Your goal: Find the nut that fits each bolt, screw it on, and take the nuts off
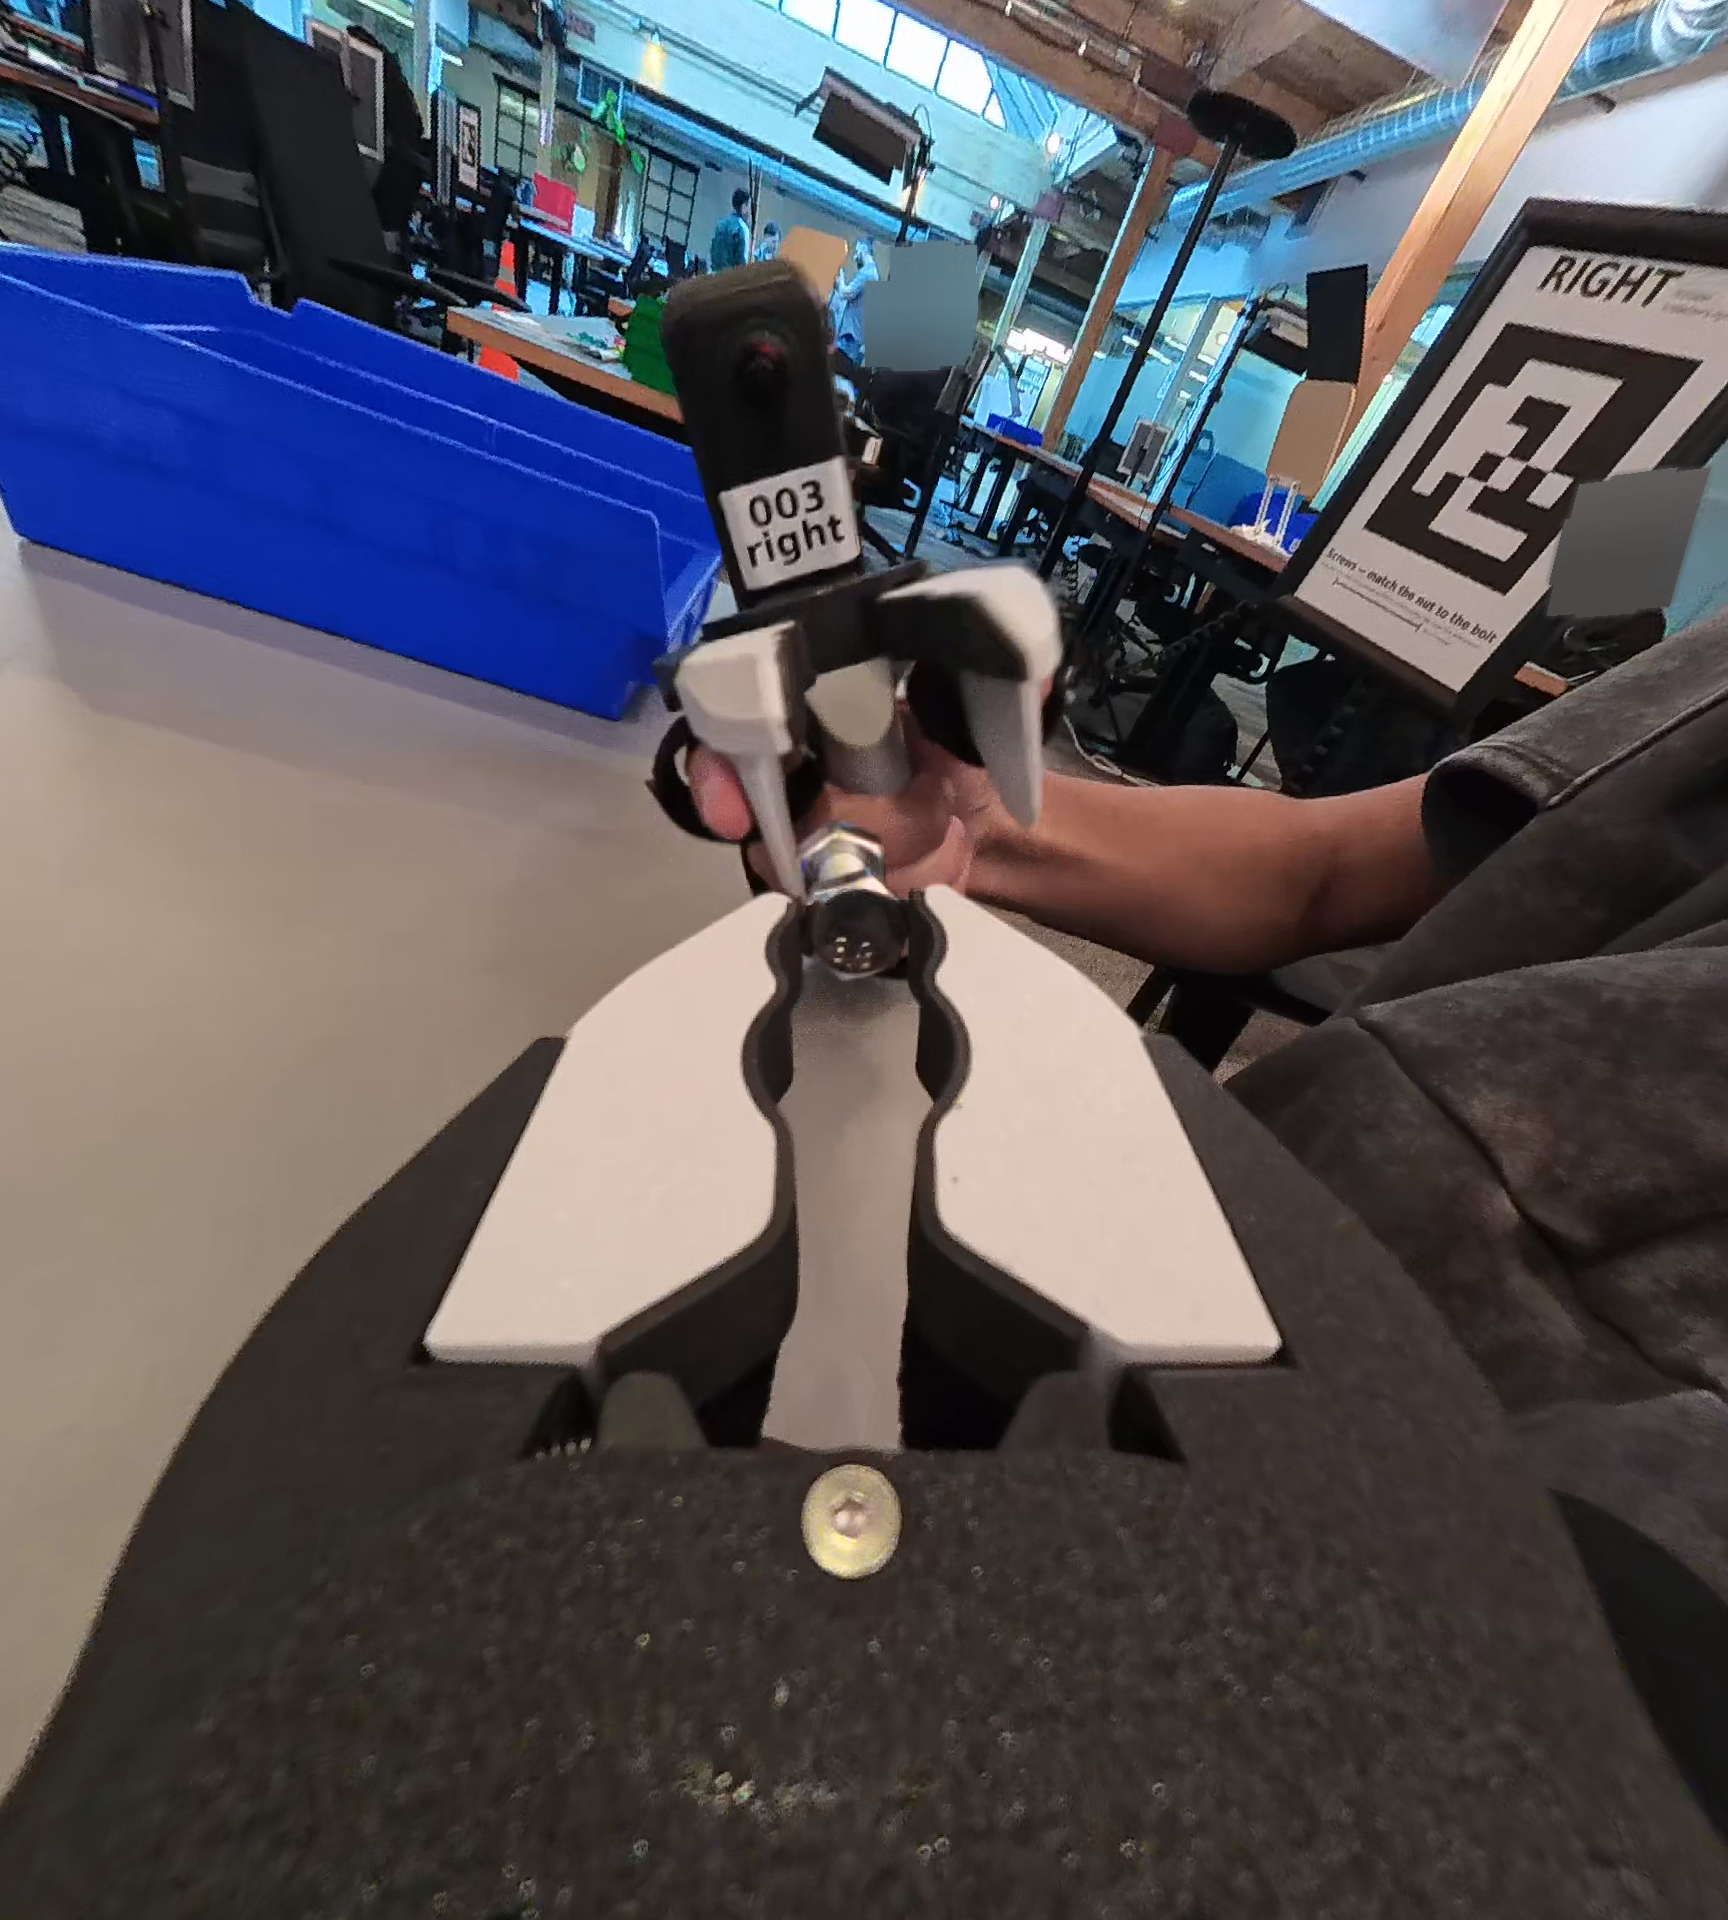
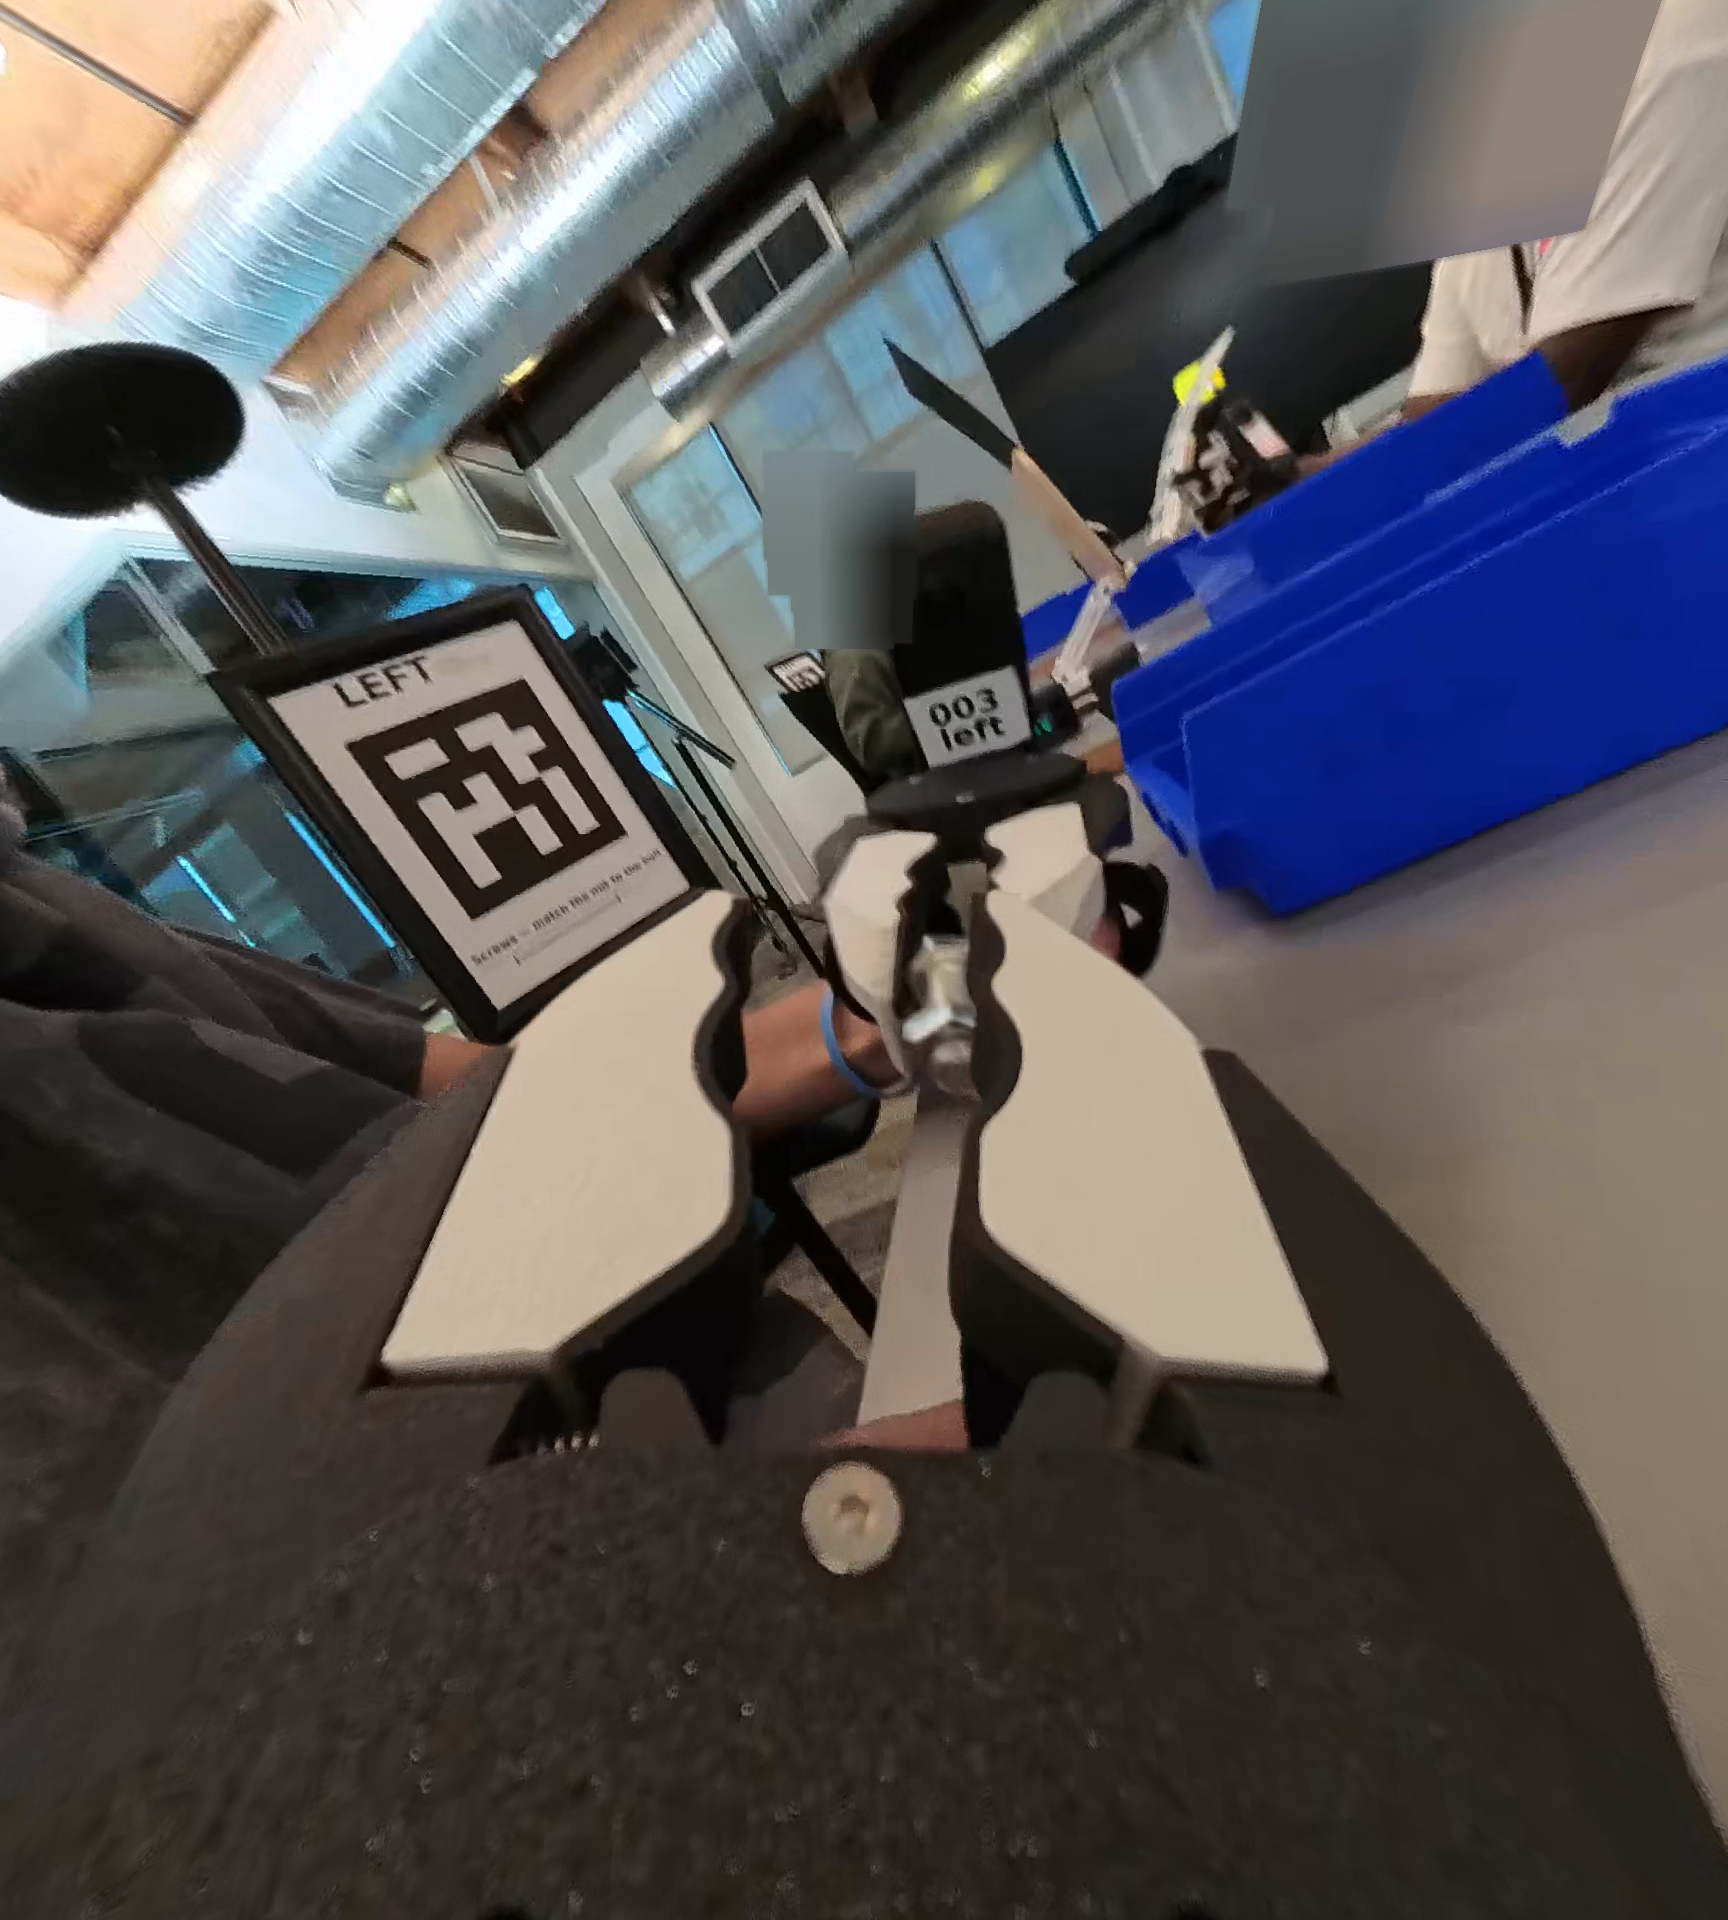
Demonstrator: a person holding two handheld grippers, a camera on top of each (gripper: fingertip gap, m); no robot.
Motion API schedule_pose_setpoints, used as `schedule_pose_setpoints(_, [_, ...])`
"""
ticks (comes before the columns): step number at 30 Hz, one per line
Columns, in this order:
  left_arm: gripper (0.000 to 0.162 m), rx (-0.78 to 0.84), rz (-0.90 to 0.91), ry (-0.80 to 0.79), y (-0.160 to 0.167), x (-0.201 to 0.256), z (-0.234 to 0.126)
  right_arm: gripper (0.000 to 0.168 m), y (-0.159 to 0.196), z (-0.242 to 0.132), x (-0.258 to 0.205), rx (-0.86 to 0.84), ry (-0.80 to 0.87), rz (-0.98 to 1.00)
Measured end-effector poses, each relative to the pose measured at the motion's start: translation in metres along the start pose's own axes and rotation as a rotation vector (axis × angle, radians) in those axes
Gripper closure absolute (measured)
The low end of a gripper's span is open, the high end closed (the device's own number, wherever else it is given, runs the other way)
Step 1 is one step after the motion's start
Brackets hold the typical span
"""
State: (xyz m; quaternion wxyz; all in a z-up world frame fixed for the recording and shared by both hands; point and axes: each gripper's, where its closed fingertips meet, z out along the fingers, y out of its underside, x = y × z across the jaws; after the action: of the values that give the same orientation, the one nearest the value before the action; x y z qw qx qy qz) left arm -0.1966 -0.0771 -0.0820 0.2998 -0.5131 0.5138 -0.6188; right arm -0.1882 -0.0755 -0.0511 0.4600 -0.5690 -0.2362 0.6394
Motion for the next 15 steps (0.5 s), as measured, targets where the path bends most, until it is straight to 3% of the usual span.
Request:
schedule_pose_setpoints(4, [0.143, 0.048, 0.002, 0.02, -0.009, 0.004, -0.001, 0.125, 0.027, 0.003, 0.01, -0.151, 0.041, 0.024])
schedule_pose_setpoints(6, [0.143, 0.042, 0.001, 0.013, -0.007, 0.002, -0.002, 0.122, 0.019, 0.007, 0.001, -0.122, -0.005, 0.041])
schedule_pose_setpoints(10, [0.143, 0.009, 0.007, -0.012, 0.0, -0.003, -0.001, 0.13, -0.015, -0.002, -0.007, 0.033, 0.0, -0.034])
schedule_pose_setpoints(13, [0.143, 0.068, 0.011, 0.013, -0.012, 0.004, -0.003, 0.127, 0.013, -0.005, 0.016, -0.106, 0.102, -0.009])
schedule_pose_setpoints(15, [0.143, 0.082, 0.007, 0.013, -0.015, 0.004, -0.004, 0.123, 0.031, 0.001, 0.012, -0.179, 0.051, 0.051])
